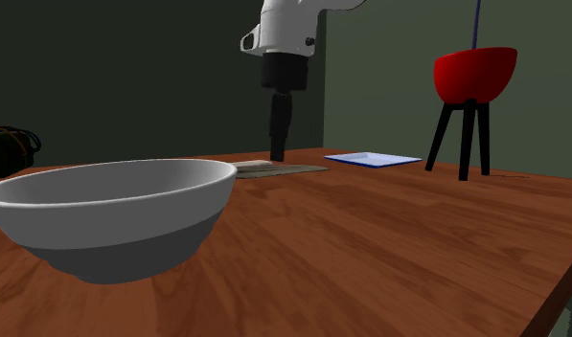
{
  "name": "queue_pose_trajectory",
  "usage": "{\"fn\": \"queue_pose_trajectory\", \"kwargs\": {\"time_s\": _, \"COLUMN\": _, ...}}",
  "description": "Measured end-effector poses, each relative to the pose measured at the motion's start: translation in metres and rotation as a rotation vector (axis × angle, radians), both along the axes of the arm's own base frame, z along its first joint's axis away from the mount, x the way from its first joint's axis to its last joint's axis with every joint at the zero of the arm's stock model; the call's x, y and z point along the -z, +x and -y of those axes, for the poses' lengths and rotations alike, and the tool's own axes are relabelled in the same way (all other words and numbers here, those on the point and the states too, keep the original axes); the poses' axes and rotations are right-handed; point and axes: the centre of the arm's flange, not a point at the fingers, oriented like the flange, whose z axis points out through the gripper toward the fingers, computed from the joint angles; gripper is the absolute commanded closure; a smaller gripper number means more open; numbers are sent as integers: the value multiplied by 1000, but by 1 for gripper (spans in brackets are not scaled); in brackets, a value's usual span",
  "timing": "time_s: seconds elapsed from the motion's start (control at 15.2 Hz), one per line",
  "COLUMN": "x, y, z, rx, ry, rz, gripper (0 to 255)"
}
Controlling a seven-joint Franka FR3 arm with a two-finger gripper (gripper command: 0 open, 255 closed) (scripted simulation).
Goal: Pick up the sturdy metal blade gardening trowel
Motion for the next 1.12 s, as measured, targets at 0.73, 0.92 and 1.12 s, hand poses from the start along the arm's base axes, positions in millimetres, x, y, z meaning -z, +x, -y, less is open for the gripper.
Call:
{"fn": "queue_pose_trajectory", "kwargs": {"time_s": 0.73, "x": 8, "y": 131, "z": -17, "rx": -482, "ry": -26, "rz": 48, "gripper": 0}}
{"fn": "queue_pose_trajectory", "kwargs": {"time_s": 0.92, "x": 16, "y": 148, "z": -23, "rx": -546, "ry": -28, "rz": 53, "gripper": 0}}
{"fn": "queue_pose_trajectory", "kwargs": {"time_s": 1.12, "x": 31, "y": 149, "z": -24, "rx": -555, "ry": -29, "rz": 54, "gripper": 0}}
